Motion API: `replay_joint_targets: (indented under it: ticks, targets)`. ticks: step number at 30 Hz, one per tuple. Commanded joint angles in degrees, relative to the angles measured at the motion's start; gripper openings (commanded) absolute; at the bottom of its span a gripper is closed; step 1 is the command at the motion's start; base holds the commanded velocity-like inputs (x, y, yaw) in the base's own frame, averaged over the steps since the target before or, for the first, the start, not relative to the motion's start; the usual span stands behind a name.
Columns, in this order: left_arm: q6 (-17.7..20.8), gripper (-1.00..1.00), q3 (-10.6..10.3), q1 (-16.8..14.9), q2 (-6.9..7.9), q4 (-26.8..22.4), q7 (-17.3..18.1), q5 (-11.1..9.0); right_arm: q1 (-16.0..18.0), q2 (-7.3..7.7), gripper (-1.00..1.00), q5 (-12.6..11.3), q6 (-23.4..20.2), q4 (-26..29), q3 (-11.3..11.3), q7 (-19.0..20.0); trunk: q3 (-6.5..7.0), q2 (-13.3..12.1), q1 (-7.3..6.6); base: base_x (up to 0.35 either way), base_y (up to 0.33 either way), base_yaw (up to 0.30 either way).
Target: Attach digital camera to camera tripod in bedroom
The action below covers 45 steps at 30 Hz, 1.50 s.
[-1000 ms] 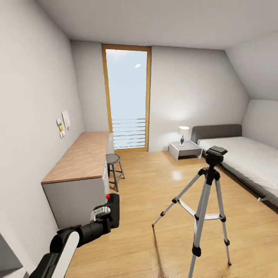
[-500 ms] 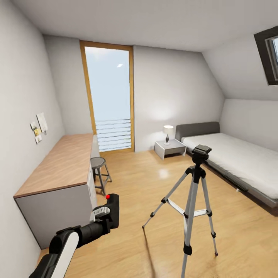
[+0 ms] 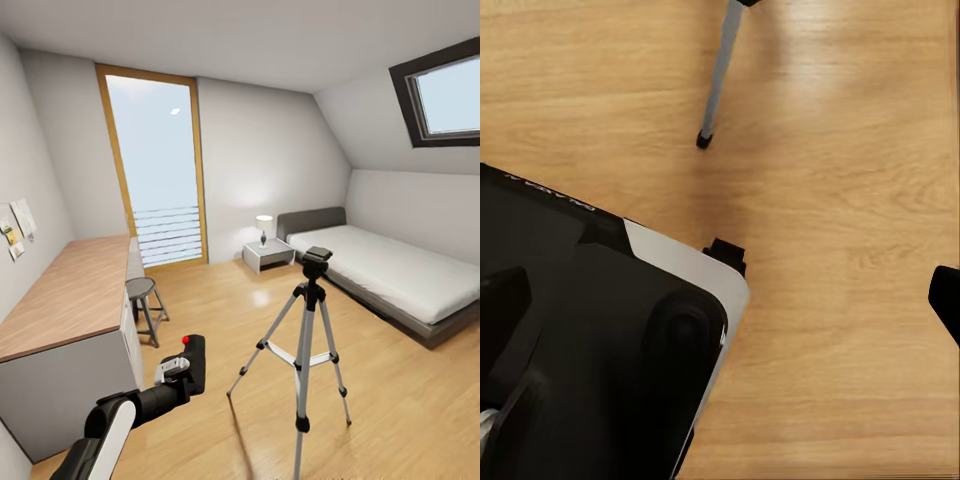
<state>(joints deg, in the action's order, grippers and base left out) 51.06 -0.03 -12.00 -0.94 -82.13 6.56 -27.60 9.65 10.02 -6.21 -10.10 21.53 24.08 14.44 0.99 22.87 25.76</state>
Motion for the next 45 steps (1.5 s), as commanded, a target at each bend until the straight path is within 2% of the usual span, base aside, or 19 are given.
replay_joint_targets:
  ticks: [1, 7, 8, 13, 16, 18, 28, 36, 45]
  targets:
    - [0.26, -1.00, 0.10, 0.00, -0.03, -0.04, 0.55, 0.35, 0.02, 0.06, 1.00, -0.58, -0.35, 0.09, 0.32, 0.00, -0.02, 0.05, 0.02, 0.002, 0.002, -0.276]
    - [0.20, -1.00, 0.70, 0.19, 0.13, -0.54, 0.58, 0.36, 0.02, 0.06, 1.00, -0.58, -0.36, 0.09, 0.31, -0.02, -0.02, 0.05, 0.02, 0.001, 0.001, -0.276]
    - [0.19, -1.00, 3.85, 0.64, 0.16, -1.12, 0.68, 0.29, 0.02, 0.08, 1.00, -0.56, -0.36, 0.09, 0.31, 0.03, -0.02, 0.05, 0.02, 0.000, 0.000, -0.276]
    - [0.19, -1.00, 11.15, 1.98, -0.01, -2.57, 1.02, 0.16, 0.02, 0.08, 1.00, -0.55, -0.17, 0.10, 0.32, 0.07, -0.02, 0.05, 0.02, 0.000, 0.000, -0.276]
    - [0.18, -1.00, 15.33, 2.70, -0.30, -3.26, 1.38, 0.12, 0.02, 0.09, 1.00, -0.55, 0.00, 0.09, 0.32, 0.07, -0.02, 0.05, 0.02, 0.000, 0.000, -0.276]
    - [0.18, -1.00, 16.44, 2.89, -0.39, -3.43, 1.46, 0.11, 0.02, 0.09, 1.00, -0.55, 0.03, 0.09, 0.32, 0.07, -0.02, 0.05, 0.02, 0.000, 0.000, -0.276]
    - [0.15, -1.00, 18.34, 3.19, -0.43, -3.77, 1.62, 0.09, 0.02, 0.09, 1.00, -0.55, 0.14, 0.09, 0.34, 0.06, -0.02, 0.05, 0.02, 0.023, 0.000, -0.188]
    - [0.10, -1.00, 18.35, 3.20, -0.39, -3.78, 1.61, 0.09, 0.02, 0.09, 1.00, -0.48, 0.17, 0.04, 0.35, 0.02, -0.02, 0.05, 0.02, 0.225, 0.000, -0.020]
    - [0.19, -1.00, 18.38, 3.21, -0.38, -3.74, 1.67, 0.09, -0.05, 0.09, 1.00, -0.09, 1.16, -0.05, 0.38, 0.30, -0.02, 0.05, 0.02, 0.056, 0.000, -0.003]
